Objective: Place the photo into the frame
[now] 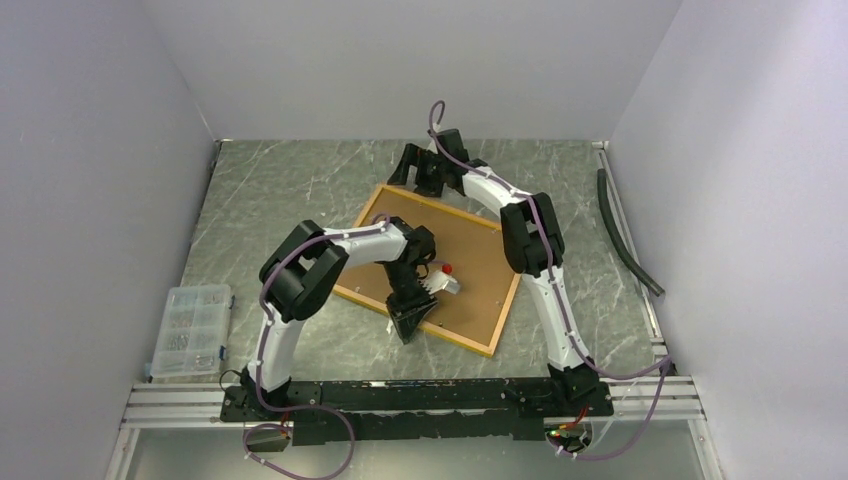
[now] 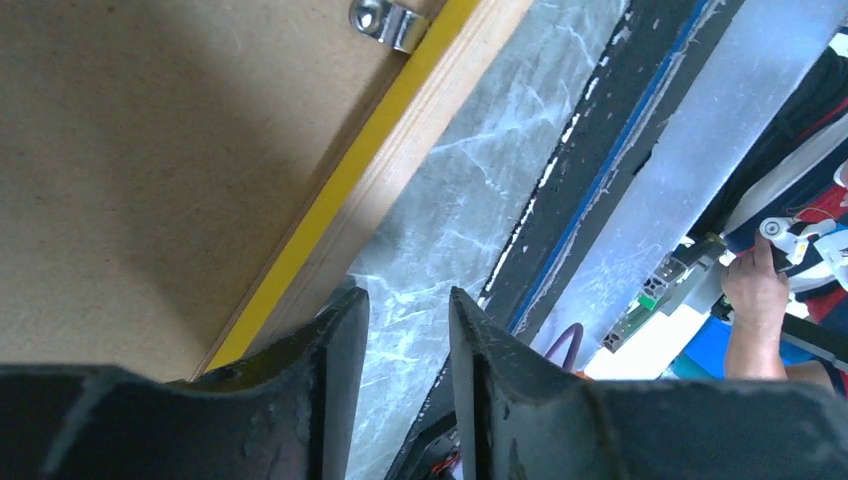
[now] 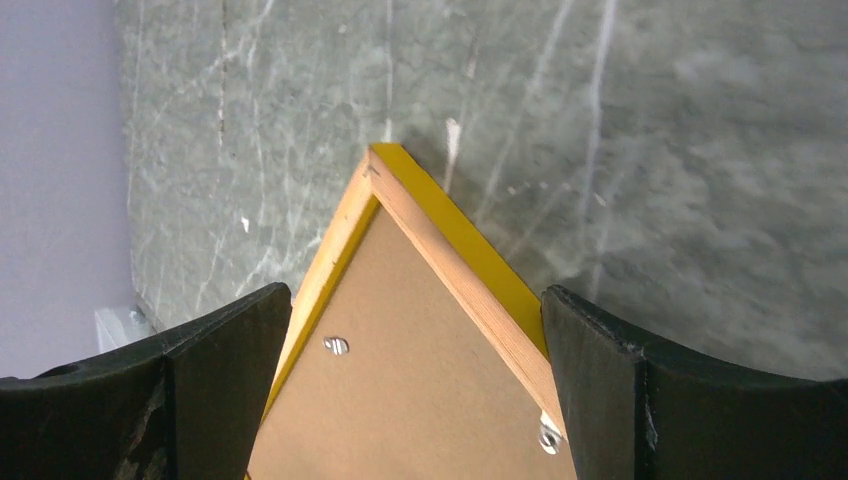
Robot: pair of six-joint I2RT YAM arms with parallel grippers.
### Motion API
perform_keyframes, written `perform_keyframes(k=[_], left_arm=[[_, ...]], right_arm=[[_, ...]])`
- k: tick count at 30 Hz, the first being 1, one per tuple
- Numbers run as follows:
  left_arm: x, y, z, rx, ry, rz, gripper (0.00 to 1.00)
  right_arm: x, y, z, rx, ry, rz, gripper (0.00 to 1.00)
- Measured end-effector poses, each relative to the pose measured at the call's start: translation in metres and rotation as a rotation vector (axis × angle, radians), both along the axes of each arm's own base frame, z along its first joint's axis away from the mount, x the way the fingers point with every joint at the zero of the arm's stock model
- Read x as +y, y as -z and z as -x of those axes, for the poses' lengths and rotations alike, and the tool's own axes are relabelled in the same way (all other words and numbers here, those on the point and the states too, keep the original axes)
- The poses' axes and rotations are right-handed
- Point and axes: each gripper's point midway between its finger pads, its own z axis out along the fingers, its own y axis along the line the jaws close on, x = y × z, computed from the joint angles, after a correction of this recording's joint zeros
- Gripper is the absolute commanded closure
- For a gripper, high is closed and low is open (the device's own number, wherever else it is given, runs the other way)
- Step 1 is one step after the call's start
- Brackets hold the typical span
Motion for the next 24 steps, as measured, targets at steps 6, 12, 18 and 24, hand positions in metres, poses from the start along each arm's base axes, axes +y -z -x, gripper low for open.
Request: perform_keyframes(k=[6, 12, 18, 24], left_arm=[[0.004, -0.013, 0.001, 0.027, -0.007, 0.039, 0.35], [0.031, -0.066, -0.052, -0.090, -0.114, 0.146, 0.26], [0.085, -0.119, -0.166, -0.322, -0.378, 0.218, 0.31], [0.182, -0.106, -0.290, -0.422, -0.750, 0.188, 0.41]], right_arm=[[-0.036, -0.011, 0.010, 0.059, 0.038, 0.066, 0.00], [-0.083, -0.069, 0.021, -0.007, 0.157, 0.133, 0.00], [-0.142, -0.116, 0.083, -0.059, 0.303, 0.177, 0.00], [-0.193, -0.080, 0.176, 0.053, 0.395, 0.198, 0.00]])
